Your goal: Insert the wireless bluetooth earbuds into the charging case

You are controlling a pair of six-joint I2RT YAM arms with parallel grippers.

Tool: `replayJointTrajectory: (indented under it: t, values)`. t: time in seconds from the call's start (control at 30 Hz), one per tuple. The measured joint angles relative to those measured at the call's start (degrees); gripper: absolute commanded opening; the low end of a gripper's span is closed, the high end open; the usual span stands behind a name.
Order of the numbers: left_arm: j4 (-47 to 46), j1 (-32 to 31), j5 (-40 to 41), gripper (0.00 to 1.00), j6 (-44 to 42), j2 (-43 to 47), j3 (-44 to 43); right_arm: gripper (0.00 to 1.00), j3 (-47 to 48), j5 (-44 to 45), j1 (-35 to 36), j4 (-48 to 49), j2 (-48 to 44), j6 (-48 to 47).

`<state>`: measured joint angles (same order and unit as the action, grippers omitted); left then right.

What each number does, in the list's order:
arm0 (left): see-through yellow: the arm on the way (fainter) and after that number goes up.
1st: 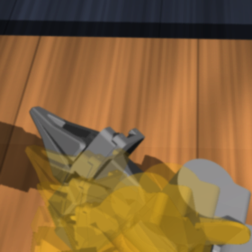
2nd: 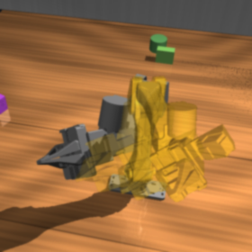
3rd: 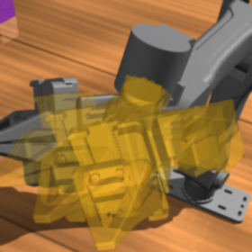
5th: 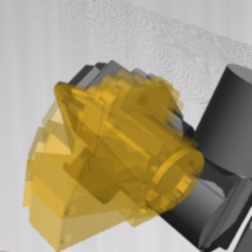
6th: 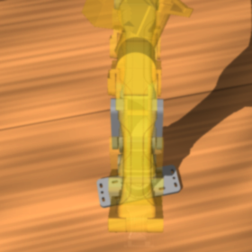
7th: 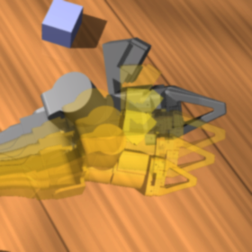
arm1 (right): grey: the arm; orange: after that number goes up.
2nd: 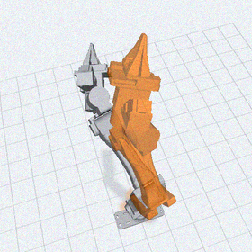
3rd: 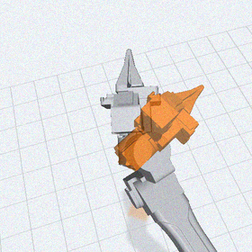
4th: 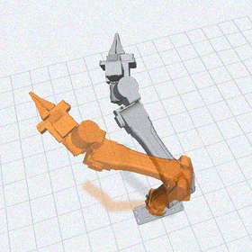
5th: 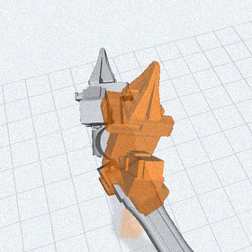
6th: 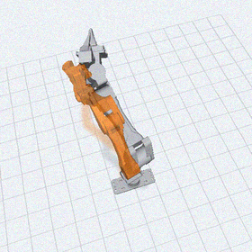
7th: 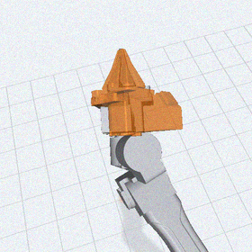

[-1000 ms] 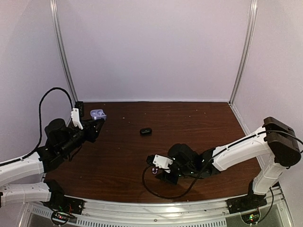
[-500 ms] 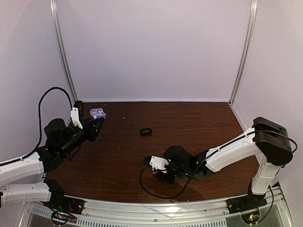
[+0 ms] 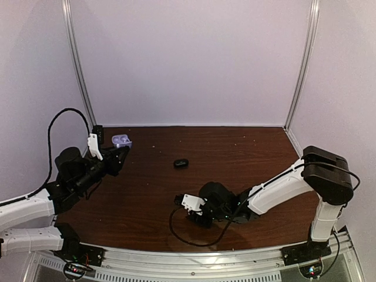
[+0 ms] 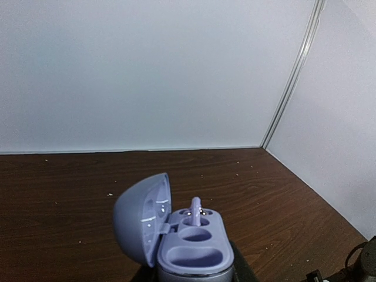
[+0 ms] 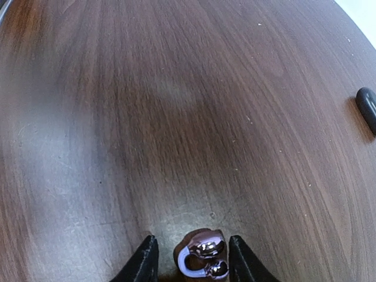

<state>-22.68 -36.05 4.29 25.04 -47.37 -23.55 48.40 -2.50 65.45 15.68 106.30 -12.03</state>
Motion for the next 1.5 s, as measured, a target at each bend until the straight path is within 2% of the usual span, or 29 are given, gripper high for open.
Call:
replayJointTrajectory:
  t: [0.23,0.7,1.27,1.5]
  values:
    - [0.00,0.00,0.00,0.00,-0.07,-0.26,0.00,0.25,0.13,-3.08,-2.97,2.58,1.42,1.81]
    - [-1.31,0.00,-1.01,0.00,-1.18,-0.35,0.81,0.12,0.81,-8.94,-5.38,1.62,1.51,5.46]
    - [-12.83,-0.09,-15.91,0.00,-6.38,-7.23,6.73,0.10,0.85,-14.86,-7.32,-7.56,-4.48,9.70]
    - [-16.20,-0.92,-19.15,0.00,-7.98,-8.15,7.17,0.24,0.83,-15.47,-7.63,-8.98,-4.92,10.69]
